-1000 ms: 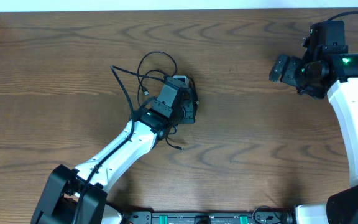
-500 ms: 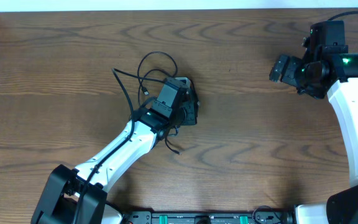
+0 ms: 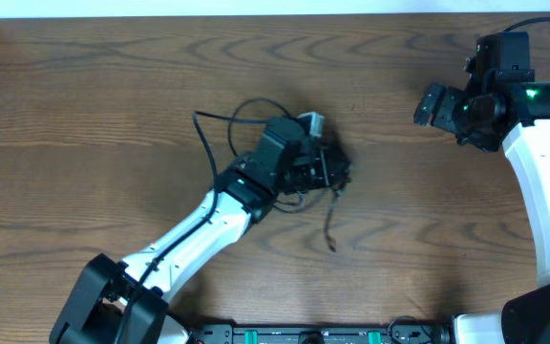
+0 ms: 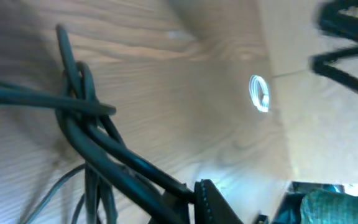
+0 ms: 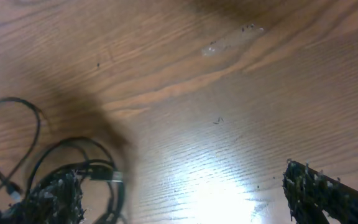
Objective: Untangle cables
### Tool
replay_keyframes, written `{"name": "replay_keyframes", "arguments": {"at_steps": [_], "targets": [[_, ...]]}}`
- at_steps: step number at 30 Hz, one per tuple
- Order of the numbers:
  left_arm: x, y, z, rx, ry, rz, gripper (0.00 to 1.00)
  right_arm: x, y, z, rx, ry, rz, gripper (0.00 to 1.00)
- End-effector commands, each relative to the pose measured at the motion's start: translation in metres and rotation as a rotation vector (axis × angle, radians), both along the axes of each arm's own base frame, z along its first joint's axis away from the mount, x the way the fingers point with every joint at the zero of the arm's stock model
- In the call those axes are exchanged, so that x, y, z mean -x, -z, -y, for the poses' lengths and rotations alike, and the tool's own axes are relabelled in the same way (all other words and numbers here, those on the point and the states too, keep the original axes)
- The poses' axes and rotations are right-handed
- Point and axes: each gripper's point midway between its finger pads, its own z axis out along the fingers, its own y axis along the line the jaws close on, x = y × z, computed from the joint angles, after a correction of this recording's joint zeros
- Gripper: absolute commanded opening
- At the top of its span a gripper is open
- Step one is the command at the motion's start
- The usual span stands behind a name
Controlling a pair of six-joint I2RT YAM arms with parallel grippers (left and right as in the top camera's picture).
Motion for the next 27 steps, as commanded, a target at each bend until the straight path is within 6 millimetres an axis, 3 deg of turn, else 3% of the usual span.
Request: {"name": "replay_keyframes", "arguments": {"at_steps": [1,9,13,17,21,25,27], "targets": [[-0.001,0.0,0.006,-0.02,-0.07,0.018,0.08,0.0,0.001,0.0,0.005,0.011,-0.002,0.99],[0.02,0.005,0.023,-0.046,-0.044,0.009,0.08,0.0,0.001,0.0,0.005,0.011,-0.002,0.99],[0.026,0.016,0.018,-0.108,-0.003,0.023,0.17,0.0,0.001,0.0,0.005,0.011,-0.002,0.99],[0.034,0.029,0.01,-0.2,0.073,0.066,0.17,0.001,0.001,-0.001,-0.001,0.009,-0.003,0.99],[0.039,0.037,0.005,-0.246,0.111,0.08,0.16,0.006,-0.004,-0.036,-0.192,-0.073,-0.019,0.99],[0.039,0.037,0.004,-0.271,0.153,0.134,0.17,0.024,-0.015,-0.075,-0.421,-0.167,-0.075,0.99],[0.037,0.037,0.003,-0.276,0.158,0.143,0.17,0.026,-0.015,-0.077,-0.431,-0.17,-0.083,0.99]]}}
